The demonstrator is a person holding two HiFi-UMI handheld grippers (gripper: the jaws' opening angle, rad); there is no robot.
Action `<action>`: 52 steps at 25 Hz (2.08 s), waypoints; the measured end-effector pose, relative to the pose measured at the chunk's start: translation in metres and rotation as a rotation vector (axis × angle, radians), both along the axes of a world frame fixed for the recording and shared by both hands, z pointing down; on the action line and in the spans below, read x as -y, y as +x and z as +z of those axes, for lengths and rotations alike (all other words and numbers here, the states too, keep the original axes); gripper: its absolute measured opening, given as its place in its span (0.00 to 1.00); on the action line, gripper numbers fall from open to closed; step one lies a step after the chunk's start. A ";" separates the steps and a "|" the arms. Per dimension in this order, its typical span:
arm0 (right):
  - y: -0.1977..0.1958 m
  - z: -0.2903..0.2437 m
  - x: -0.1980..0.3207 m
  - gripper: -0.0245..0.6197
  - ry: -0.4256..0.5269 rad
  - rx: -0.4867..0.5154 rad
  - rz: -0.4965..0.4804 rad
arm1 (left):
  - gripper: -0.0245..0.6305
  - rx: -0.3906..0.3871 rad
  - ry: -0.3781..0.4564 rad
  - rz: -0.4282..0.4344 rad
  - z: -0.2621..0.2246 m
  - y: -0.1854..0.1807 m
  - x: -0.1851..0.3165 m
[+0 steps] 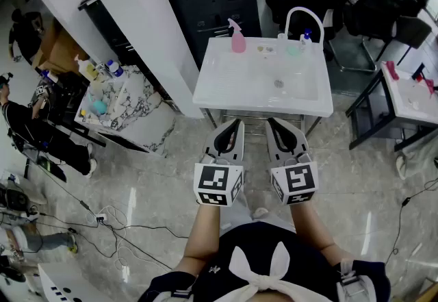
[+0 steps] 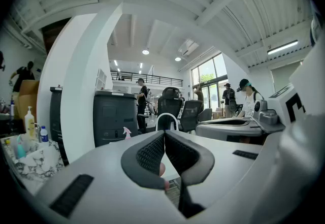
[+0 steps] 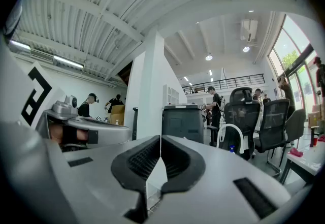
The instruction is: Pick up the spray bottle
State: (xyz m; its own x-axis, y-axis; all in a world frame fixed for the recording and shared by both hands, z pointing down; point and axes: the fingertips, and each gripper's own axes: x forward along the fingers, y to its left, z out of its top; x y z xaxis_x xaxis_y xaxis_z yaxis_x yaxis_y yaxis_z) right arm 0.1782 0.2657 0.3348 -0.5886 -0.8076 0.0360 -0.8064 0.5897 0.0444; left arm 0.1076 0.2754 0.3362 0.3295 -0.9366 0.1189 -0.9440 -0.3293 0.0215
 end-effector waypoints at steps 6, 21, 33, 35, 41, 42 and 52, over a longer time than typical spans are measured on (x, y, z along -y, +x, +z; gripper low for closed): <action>-0.029 0.000 0.033 0.08 0.006 -0.006 0.008 | 0.08 -0.014 0.004 0.010 -0.001 -0.030 0.035; -0.107 0.018 0.133 0.08 -0.032 -0.020 0.059 | 0.08 -0.030 -0.043 0.085 0.021 -0.105 0.138; -0.133 0.028 0.173 0.08 -0.071 -0.018 0.125 | 0.08 -0.060 -0.058 0.154 0.027 -0.135 0.181; -0.135 0.030 0.177 0.08 -0.073 -0.021 0.129 | 0.08 -0.071 -0.063 0.156 0.030 -0.137 0.185; -0.135 0.037 0.202 0.08 -0.092 -0.018 0.133 | 0.08 -0.083 -0.091 0.157 0.042 -0.142 0.209; -0.135 0.039 0.208 0.08 -0.100 -0.015 0.135 | 0.08 -0.084 -0.090 0.154 0.042 -0.144 0.214; -0.150 0.021 0.285 0.09 -0.071 0.032 0.122 | 0.08 -0.089 -0.056 0.098 0.025 -0.181 0.283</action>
State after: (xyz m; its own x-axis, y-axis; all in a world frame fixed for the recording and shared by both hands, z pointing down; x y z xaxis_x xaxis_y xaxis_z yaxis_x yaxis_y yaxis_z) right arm 0.0283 -0.0194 0.3558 -0.4880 -0.8693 0.0785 -0.8726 0.4879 -0.0213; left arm -0.0734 -0.0078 0.3609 0.4306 -0.8921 0.1366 -0.9009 -0.4158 0.1248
